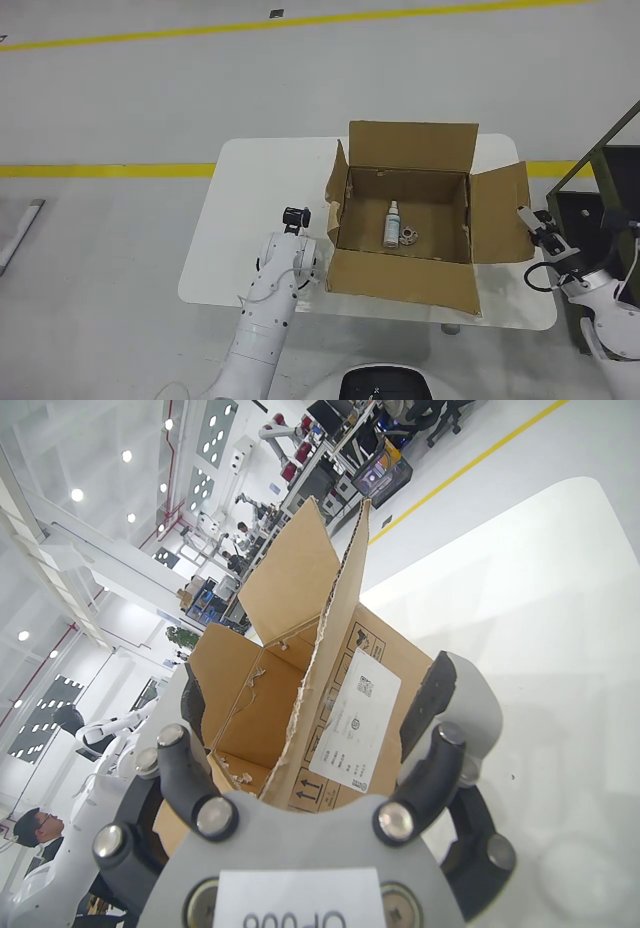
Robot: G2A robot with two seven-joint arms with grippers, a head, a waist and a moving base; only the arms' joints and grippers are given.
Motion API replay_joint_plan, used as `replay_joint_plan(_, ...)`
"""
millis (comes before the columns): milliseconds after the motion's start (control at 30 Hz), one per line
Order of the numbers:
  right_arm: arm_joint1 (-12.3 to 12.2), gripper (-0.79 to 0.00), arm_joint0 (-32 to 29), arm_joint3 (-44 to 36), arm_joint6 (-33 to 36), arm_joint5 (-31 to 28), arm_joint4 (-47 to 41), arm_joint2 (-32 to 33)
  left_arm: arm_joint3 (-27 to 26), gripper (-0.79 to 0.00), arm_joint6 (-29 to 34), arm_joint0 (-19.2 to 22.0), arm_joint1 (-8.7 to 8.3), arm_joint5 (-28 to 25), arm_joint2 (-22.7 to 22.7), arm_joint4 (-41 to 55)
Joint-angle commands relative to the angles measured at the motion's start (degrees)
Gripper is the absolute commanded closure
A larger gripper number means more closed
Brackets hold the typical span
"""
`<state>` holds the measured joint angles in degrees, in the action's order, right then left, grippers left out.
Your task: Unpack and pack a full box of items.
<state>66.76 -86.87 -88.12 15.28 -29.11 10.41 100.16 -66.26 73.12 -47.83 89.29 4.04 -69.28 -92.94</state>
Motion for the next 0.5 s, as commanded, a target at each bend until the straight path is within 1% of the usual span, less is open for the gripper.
replay_joint_plan(0,0.0,-0.785,0.1,0.0,0.1,0.0,0.0,-0.1,-1.7,-0.785,0.6,-0.3,0.05,0.2,-0.1,0.7)
replay_joint_plan(100,0.0,-0.785,0.4,0.2,0.0,0.3,0.1,-0.4,-5.3,-0.785,1.5,-0.7,0.02,0.4,-0.5,1.4)
replay_joint_plan(200,0.0,-0.779,0.8,0.5,0.3,0.4,0.2,-1.0,-9.9,-0.785,3.1,-1.1,-0.13,0.7,-1.3,1.2)
replay_joint_plan(267,0.0,-0.705,1.0,0.7,0.3,0.5,0.3,-1.4,-13.4,-0.785,3.8,-1.6,-0.19,1.1,-2.0,1.8)
replay_joint_plan(300,0.0,-0.520,1.1,0.9,0.3,0.5,0.4,-1.5,-15.2,-0.785,4.0,-1.7,-0.24,1.1,-2.4,2.1)
replay_joint_plan(333,0.0,-0.391,1.2,1.0,0.3,0.6,0.3,-1.6,-16.8,-0.785,4.2,-1.8,-0.29,1.1,-2.9,2.6)
replay_joint_plan(433,0.0,-0.274,1.4,1.3,0.1,0.9,0.6,-1.8,-22.2,-0.785,4.7,-1.3,-0.28,1.9,-5.0,6.7)
replay_joint_plan(467,0.0,-0.206,1.4,1.3,0.1,1.0,0.7,-1.9,-23.9,-0.785,4.8,-0.9,-0.31,1.9,-5.6,7.4)
